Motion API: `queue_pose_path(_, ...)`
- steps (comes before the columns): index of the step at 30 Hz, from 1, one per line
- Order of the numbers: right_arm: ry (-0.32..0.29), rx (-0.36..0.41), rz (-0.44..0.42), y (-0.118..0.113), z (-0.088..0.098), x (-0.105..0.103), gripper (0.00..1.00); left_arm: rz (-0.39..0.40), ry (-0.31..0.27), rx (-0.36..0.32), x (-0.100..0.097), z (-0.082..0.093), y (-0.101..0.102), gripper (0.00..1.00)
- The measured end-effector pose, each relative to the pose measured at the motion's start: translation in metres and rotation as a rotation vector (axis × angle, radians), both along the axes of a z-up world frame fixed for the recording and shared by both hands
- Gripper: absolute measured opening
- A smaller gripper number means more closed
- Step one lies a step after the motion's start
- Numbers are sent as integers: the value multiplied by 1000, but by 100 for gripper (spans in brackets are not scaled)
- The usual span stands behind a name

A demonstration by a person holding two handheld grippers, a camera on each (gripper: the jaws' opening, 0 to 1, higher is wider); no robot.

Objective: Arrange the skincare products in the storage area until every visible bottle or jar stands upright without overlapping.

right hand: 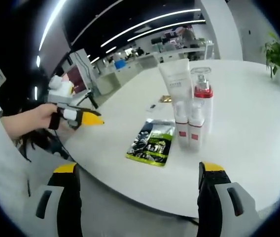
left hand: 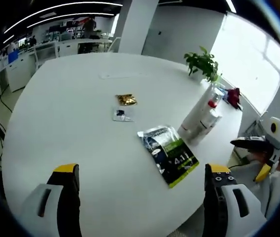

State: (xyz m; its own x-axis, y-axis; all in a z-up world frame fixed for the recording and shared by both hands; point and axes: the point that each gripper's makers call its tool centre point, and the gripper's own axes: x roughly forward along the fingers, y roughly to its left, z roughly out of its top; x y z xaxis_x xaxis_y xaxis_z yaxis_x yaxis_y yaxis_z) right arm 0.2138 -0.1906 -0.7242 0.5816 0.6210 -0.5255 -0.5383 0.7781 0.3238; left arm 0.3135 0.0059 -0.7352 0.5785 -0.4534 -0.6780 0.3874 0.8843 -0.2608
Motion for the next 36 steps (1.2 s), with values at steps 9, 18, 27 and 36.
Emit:
queue_pose_path(9, 3, 4, -44, -6, 2, 3, 99, -67, 36, 62, 38, -18, -17, 98)
queue_pose_path(18, 12, 13, -56, -7, -1, 4, 99, -81, 83, 124, 65, -39, -29, 96)
queue_pose_path(27, 20, 29, -76, -8, 1, 4, 98, -75, 136, 202, 91, -62, -31, 93)
queue_pose_path(36, 27, 24, -80, -9, 1, 3, 98, -108, 166, 275, 129, -73, -41, 86)
